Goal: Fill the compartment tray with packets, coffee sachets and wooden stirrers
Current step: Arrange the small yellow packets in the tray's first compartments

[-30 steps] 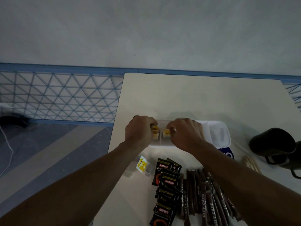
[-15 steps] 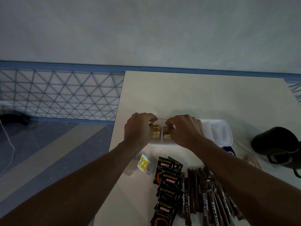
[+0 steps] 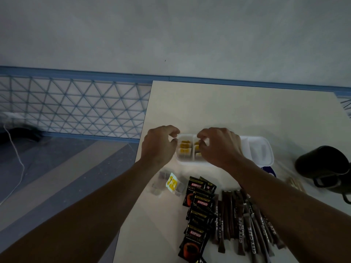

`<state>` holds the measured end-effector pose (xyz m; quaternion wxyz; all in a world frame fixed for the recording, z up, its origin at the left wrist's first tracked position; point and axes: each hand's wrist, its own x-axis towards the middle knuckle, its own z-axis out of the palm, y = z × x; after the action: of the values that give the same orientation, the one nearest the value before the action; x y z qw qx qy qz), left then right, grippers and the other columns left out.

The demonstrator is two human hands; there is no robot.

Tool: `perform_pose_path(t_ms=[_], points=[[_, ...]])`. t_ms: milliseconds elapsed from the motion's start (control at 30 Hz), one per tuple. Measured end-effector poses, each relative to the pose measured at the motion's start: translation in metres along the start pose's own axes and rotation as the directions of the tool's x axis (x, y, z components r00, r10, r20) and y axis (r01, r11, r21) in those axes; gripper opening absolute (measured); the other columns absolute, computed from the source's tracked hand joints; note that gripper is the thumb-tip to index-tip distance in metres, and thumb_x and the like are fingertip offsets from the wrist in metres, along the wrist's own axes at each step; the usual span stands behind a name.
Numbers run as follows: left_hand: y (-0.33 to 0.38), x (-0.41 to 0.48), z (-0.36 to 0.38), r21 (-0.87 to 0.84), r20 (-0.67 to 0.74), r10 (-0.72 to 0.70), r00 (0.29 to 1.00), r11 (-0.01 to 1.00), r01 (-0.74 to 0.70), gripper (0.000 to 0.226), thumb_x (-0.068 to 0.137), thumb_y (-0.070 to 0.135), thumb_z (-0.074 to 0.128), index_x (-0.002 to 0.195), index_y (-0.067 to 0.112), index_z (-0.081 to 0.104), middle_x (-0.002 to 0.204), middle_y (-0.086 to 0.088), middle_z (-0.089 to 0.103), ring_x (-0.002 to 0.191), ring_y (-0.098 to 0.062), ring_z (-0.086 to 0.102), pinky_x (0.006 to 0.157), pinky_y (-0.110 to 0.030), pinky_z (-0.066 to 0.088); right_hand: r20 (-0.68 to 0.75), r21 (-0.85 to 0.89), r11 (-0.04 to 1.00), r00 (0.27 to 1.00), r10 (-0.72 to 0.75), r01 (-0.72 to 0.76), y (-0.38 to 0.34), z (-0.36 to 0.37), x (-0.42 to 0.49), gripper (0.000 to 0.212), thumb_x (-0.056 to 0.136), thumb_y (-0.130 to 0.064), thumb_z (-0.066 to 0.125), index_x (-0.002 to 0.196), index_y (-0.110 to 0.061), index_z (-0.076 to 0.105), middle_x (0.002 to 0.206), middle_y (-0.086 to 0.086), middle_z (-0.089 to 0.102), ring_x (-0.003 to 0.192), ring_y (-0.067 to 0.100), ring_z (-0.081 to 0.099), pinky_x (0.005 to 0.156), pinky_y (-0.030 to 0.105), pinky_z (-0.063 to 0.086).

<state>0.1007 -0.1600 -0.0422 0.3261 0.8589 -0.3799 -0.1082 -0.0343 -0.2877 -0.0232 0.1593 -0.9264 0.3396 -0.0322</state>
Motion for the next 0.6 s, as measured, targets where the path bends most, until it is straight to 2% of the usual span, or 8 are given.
perform_pose_path(t_ms=[100, 167, 267, 400, 500, 600], points=[[-0.004, -0.007, -0.008, 0.002, 0.027, -0.037, 0.999, 0.999, 0.037, 0.018, 0.083, 0.018, 0.069, 0.099, 0.024, 0.073, 0.091, 0.011, 0.073, 0.089, -0.013, 0.068, 0.085, -0.031, 0.052, -0.012, 0.024, 1.000, 1.000, 0.004, -0.003, -0.007, -0.002, -0.009, 0.024, 0.086, -0.030, 0.059, 0.106, -0.032, 0.073, 0.105, -0.010, 0.074, 0.097, 0.022, 0.066, 0.076, 0.032, 0.049], [-0.007, -0.015, -0.018, 0.003, 0.101, -0.085, 0.991, 0.996, 0.085, 0.015, 0.085, 0.019, 0.068, 0.099, 0.022, 0.074, 0.093, 0.006, 0.074, 0.092, -0.014, 0.067, 0.086, -0.026, 0.050, -0.020, 0.050, 0.999, 1.000, -0.010, 0.011, -0.017, -0.001, -0.019, 0.024, 0.085, -0.030, 0.059, 0.103, -0.032, 0.074, 0.103, -0.009, 0.075, 0.096, 0.023, 0.067, 0.076, 0.032, 0.052], [-0.014, -0.029, -0.029, 0.025, 0.219, -0.150, 0.964, 0.989, 0.148, 0.016, 0.087, 0.022, 0.068, 0.101, 0.019, 0.074, 0.096, 0.000, 0.073, 0.095, -0.015, 0.065, 0.079, -0.020, 0.043, 0.008, 0.074, 0.995, 0.997, -0.072, 0.071, -0.031, 0.009, -0.038, 0.026, 0.082, -0.031, 0.058, 0.102, -0.033, 0.074, 0.098, -0.007, 0.076, 0.092, 0.023, 0.069, 0.074, 0.033, 0.054], [-0.027, -0.053, -0.039, 0.029, 0.264, -0.190, 0.946, 0.982, 0.189, 0.019, 0.088, 0.032, 0.068, 0.101, 0.019, 0.073, 0.095, 0.001, 0.072, 0.091, -0.012, 0.064, 0.070, -0.019, 0.038, 0.112, 0.126, 0.989, 0.989, -0.094, 0.080, -0.045, 0.027, -0.066, 0.028, 0.084, -0.033, 0.058, 0.108, -0.034, 0.072, 0.101, -0.010, 0.075, 0.091, 0.018, 0.069, 0.077, 0.034, 0.055], [-0.039, -0.072, -0.044, -0.009, 0.345, -0.201, 0.917, 0.976, 0.218, 0.040, 0.081, 0.047, 0.073, 0.112, 0.023, 0.068, 0.100, 0.005, 0.068, 0.085, -0.008, 0.062, 0.063, -0.017, 0.042, 0.197, 0.105, 0.990, 0.974, -0.111, 0.091, -0.050, 0.036, -0.082, 0.036, 0.086, -0.030, 0.059, 0.122, -0.034, 0.066, 0.116, -0.008, 0.071, 0.101, 0.019, 0.066, 0.083, 0.033, 0.053], [-0.048, -0.088, -0.048, -0.018, 0.453, -0.205, 0.868, 0.971, 0.239, 0.066, 0.069, 0.052, 0.081, 0.125, 0.027, 0.059, 0.115, 0.005, 0.062, 0.092, -0.011, 0.061, 0.069, -0.023, 0.045, 0.265, 0.078, 0.990, 0.954, -0.137, 0.121, -0.053, 0.043, -0.089, 0.051, 0.089, -0.027, 0.062, 0.138, -0.034, 0.051, 0.132, -0.006, 0.063, 0.115, 0.022, 0.060, 0.090, 0.038, 0.050]])
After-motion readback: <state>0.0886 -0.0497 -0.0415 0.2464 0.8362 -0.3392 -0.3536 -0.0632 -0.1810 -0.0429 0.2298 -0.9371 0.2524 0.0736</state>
